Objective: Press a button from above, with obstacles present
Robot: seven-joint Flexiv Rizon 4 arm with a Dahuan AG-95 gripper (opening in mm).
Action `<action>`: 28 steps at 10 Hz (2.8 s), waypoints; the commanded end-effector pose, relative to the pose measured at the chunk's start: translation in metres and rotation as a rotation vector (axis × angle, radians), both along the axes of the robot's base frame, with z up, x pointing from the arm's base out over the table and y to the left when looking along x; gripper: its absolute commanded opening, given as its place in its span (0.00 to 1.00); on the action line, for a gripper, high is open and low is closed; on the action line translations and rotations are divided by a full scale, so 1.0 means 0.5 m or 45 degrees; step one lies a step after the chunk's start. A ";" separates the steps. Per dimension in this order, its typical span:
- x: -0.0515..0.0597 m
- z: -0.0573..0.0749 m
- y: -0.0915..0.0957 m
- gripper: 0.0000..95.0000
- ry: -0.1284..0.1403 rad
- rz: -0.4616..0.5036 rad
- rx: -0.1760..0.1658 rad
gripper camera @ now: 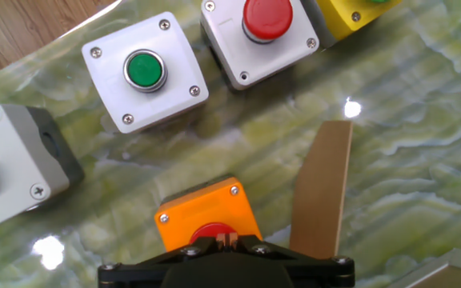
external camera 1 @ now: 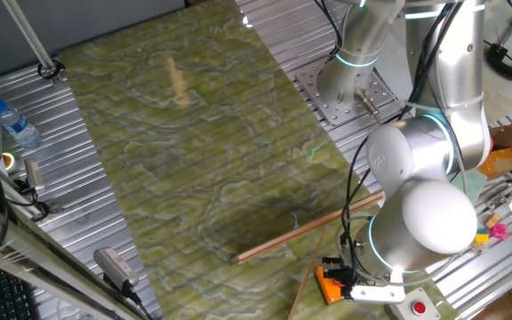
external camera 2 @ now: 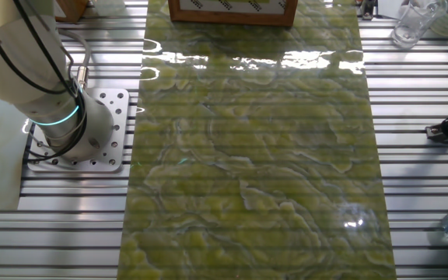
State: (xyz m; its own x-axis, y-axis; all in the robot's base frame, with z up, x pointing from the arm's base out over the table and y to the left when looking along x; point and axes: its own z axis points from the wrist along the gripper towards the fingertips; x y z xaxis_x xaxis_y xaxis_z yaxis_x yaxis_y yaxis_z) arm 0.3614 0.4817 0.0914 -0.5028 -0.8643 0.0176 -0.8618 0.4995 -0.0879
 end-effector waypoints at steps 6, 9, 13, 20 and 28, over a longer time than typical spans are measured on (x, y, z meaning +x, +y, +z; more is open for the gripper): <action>0.014 -0.114 0.006 0.00 -0.010 -0.008 -0.013; 0.021 -0.100 0.013 0.00 -0.010 -0.015 -0.014; 0.024 -0.081 0.016 0.00 -0.011 -0.023 -0.019; 0.027 -0.031 0.023 0.00 -0.005 -0.034 -0.016; -0.006 0.140 0.055 0.00 0.044 -0.172 0.019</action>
